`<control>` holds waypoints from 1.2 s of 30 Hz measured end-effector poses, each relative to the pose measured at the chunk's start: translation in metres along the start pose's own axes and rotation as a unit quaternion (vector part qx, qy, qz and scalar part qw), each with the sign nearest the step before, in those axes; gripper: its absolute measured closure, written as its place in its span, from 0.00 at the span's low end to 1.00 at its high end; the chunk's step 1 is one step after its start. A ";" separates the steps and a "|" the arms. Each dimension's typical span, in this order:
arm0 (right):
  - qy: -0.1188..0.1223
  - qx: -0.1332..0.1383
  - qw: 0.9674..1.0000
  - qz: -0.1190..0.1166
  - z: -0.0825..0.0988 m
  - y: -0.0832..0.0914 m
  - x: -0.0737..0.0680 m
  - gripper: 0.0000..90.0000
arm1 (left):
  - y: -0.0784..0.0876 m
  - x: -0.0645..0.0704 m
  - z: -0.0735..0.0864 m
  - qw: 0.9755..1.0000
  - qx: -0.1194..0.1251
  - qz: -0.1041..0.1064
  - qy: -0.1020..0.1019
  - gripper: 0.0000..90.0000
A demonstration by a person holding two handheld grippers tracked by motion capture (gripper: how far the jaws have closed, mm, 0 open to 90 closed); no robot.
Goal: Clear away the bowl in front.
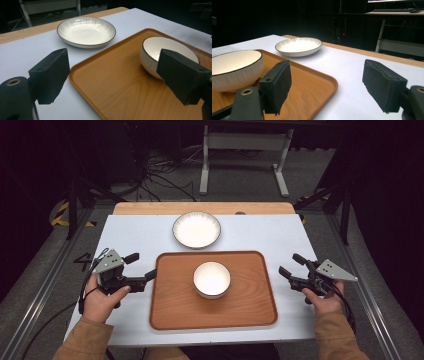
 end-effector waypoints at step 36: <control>-0.004 0.005 1.000 0.009 0.008 0.001 0.003 0.27 | -0.005 -0.019 0.060 0.998 0.027 -0.042 0.029 0.11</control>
Point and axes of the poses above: each handheld gripper's, and its own axes: y roughly backward along the jaws, z roughly out of its underside, x roughly to its right, the point moved 10 cm from there along -y, roughly forward along the jaws, and after that the axes turned 3 degrees about x, right-handed, at the moved point
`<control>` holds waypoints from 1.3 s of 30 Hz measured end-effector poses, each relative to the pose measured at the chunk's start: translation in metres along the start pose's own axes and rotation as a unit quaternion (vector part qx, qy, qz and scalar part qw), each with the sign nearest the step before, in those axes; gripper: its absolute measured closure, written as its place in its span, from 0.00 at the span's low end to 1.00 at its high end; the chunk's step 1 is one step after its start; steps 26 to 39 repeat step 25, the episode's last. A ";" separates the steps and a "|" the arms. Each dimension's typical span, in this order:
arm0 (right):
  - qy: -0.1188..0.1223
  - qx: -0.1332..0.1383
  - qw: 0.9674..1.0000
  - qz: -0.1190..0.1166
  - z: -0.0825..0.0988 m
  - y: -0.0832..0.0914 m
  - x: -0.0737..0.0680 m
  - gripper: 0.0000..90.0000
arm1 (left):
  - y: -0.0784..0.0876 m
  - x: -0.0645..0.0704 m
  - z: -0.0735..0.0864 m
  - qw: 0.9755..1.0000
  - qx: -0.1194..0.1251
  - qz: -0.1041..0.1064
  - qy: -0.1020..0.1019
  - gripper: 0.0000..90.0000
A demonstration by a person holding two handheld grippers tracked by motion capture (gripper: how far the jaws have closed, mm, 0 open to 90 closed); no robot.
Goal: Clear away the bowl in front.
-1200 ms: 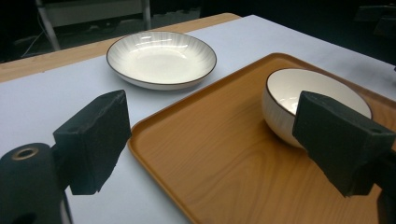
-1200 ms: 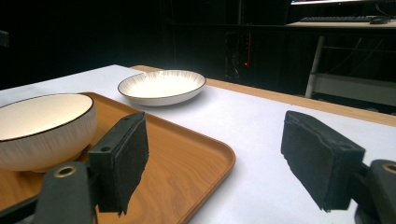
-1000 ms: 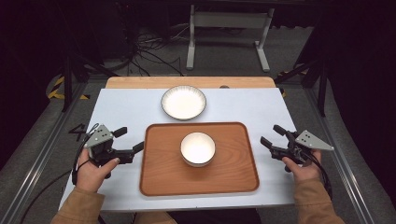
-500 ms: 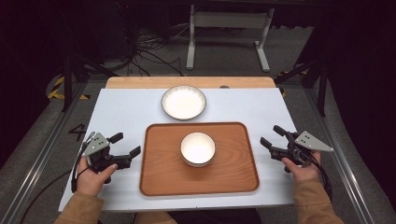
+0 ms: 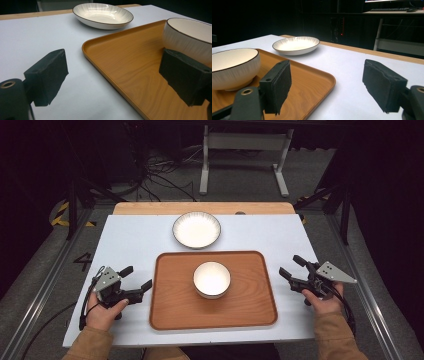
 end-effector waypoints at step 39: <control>-0.001 -0.006 1.000 0.004 0.007 0.001 0.000 0.26 | -0.001 -0.001 0.006 1.000 -0.005 -0.006 0.005 0.11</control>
Point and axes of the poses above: each handheld gripper's, and its own axes: y roughly backward along the jaws, z roughly out of its underside, x roughly to its right, the point moved 10 cm from there along -y, roughly forward along the jaws, and after that the axes turned 3 degrees about x, right-handed, at the moved point
